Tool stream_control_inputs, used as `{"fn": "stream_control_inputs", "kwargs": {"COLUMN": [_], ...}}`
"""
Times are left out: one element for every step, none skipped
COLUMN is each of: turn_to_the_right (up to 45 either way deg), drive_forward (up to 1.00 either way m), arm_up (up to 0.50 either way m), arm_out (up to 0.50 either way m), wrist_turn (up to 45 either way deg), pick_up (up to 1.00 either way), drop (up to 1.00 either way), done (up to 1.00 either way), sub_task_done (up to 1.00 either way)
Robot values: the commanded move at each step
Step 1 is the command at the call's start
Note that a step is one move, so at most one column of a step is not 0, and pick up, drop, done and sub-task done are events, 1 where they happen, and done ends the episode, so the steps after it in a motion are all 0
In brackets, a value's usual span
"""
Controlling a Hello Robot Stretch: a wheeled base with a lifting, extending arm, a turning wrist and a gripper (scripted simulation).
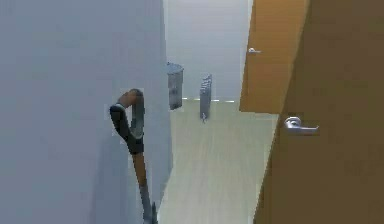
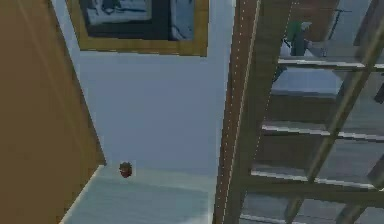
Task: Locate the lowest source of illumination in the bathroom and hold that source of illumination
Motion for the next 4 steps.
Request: {"fn": "stream_control_inputs", "kwargs": {"turn_to_the_right": [0.0,6.0,0.0,-45.0], "drive_forward": [0.75,0.0,0.9,0.0], "arm_up": [0.0,0.0,0.0,0.0], "arm_out": [0.0,0.0,0.0,0.0], "wrist_turn": [0.0,0.0,0.0,0.0], "pick_up": [0.0,0.0,0.0,0.0], "drop": [0.0,0.0,0.0,0.0], "done": [0.0,0.0,0.0,0.0], "sub_task_done": [0.0,0.0,0.0,0.0]}}
